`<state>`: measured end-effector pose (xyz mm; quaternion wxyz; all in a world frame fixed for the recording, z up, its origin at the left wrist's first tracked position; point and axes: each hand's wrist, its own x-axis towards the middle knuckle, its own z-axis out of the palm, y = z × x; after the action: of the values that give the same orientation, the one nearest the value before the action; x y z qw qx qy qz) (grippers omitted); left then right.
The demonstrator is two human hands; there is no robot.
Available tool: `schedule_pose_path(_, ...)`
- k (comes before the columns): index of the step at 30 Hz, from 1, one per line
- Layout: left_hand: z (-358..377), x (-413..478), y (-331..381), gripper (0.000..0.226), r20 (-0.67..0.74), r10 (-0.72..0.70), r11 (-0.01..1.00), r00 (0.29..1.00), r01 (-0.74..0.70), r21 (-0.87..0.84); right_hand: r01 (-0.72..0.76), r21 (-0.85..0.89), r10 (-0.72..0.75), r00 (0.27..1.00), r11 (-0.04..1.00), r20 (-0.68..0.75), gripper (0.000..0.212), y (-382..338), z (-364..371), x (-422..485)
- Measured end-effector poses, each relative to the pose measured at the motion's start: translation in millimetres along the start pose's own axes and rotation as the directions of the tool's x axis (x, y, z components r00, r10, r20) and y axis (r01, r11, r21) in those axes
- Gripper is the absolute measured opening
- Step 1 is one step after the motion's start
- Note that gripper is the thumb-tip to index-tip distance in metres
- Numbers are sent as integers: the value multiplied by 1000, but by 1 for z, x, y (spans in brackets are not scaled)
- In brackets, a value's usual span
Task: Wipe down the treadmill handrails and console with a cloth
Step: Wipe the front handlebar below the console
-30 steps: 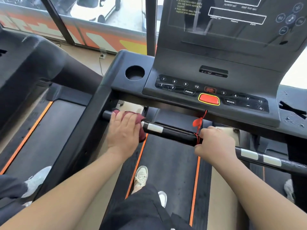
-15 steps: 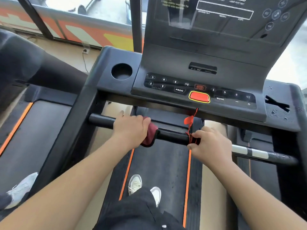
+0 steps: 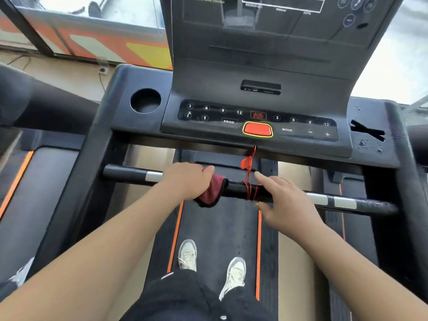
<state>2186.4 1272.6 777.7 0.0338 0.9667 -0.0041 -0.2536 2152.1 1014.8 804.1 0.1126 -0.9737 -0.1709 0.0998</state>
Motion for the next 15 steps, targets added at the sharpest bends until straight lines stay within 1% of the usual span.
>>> schedule_pose_path(2,21,-24,16,56,-181,41,999,983,-37,25,-31,-109,34,999,994,29,63,11,-10,1)
schedule_pose_path(4,46,-47,25,57,-322,81,994,943,-99,-40,-83,-202,100,992,976,78,50,23,-14,3)
schedule_pose_path(5,60,-54,30,61,-375,81,990,923,-119,-81,-82,-219,104,990,972,95,44,28,-14,4)
schedule_pose_path(7,78,-61,44,67,-441,53,984,896,-122,-130,-28,-235,54,993,972,107,40,37,-12,5)
schedule_pose_path(9,77,-50,57,56,-495,65,985,866,-134,-105,-6,-220,25,996,975,84,40,42,-9,5)
schedule_pose_path(10,66,-44,62,45,-483,87,989,871,-135,-66,-5,-210,21,997,978,74,40,43,-8,6)
schedule_pose_path(11,51,-37,65,36,-440,104,991,892,-131,-31,-1,-202,15,998,979,64,40,44,-7,6)
schedule_pose_path(12,37,-29,65,34,-373,105,993,922,-117,-11,3,-201,8,998,980,55,40,45,-7,7)
schedule_pose_path(13,24,-20,65,35,-287,73,996,955,-83,-23,7,-203,4,999,979,54,40,46,-7,8)
schedule_pose_path(15,5,-6,70,37,-117,19,998,993,-25,-51,8,-210,9,997,978,78,39,45,-8,9)
